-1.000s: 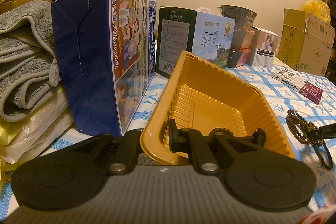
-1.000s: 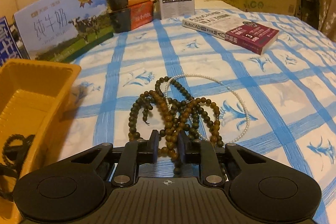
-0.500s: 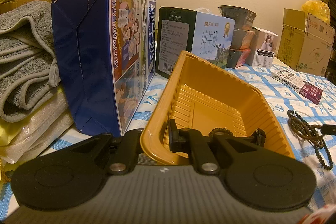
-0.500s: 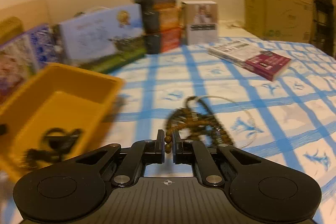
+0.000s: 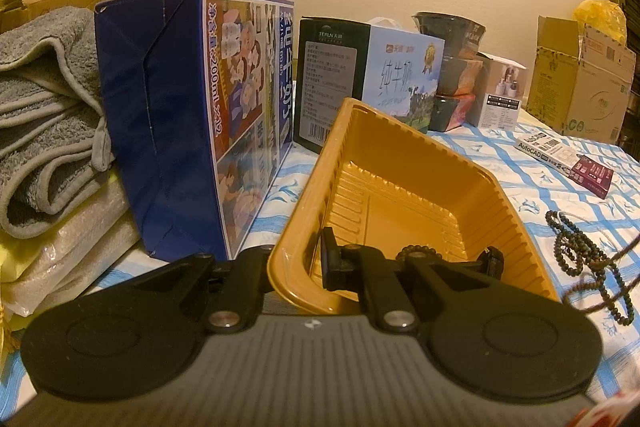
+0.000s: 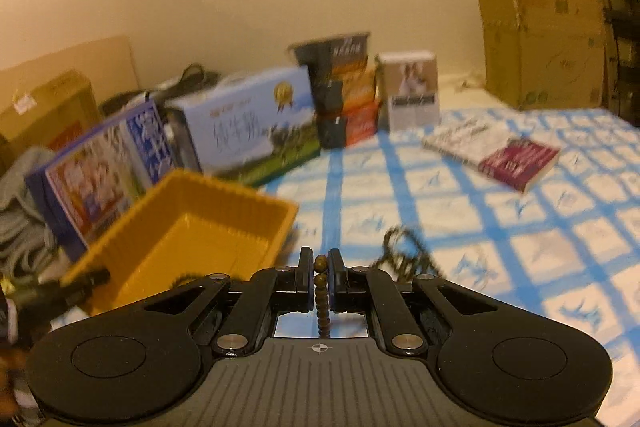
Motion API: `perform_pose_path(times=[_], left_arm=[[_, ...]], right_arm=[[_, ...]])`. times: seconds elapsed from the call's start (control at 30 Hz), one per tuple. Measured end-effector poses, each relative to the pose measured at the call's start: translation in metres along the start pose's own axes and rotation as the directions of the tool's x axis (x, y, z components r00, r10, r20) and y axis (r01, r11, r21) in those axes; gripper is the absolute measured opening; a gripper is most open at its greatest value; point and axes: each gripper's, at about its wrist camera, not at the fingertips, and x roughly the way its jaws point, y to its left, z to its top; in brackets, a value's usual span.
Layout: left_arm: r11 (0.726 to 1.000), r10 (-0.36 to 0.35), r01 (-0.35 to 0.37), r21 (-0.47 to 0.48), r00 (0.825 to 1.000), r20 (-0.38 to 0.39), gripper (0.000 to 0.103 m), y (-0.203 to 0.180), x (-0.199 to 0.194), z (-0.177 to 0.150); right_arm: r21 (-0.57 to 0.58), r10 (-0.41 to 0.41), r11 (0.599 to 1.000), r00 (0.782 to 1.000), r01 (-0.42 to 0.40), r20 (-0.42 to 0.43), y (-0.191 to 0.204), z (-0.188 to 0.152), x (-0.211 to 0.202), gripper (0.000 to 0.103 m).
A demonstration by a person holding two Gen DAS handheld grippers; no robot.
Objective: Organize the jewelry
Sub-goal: 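Lift the brown bead strand into the tray and open the right gripper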
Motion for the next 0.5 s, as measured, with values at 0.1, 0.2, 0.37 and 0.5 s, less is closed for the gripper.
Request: perform_pose_path(times=[0.1, 0.2, 0.37, 0.5], left_arm=[[1.0, 0.001, -0.001, 0.005, 1.0, 0.001, 0.009, -0.001, 0.0, 0.0], [1.0, -0.003, 0.003, 0.002, 1.0, 0.003, 0.008, -0.001, -0.001, 0.0], [1.0, -0.01, 0.01, -0.004, 1.0, 0.009, 0.008, 0.0, -0.002, 0.001], [1.0, -0.012, 0.012, -0.017, 1.0, 0.01, 0.008, 0.001, -0.002, 0.001]], right_arm=[[-0.015, -0.01, 1.0, 0.999, 0.01, 0.031, 0.0, 0.024, -0.015, 0.007], [-0.026, -0.009, 1.0, 0.999, 0.01, 0.049, 0.002, 0.045, -0.027, 0.007], [-0.052, 0.013, 0.999, 0.998, -0.01, 0.062, 0.011, 0.072, -0.041, 0.007], [-0.08, 0.06, 0.995, 0.996, -0.055, 0.064, 0.03, 0.087, -0.05, 0.007]])
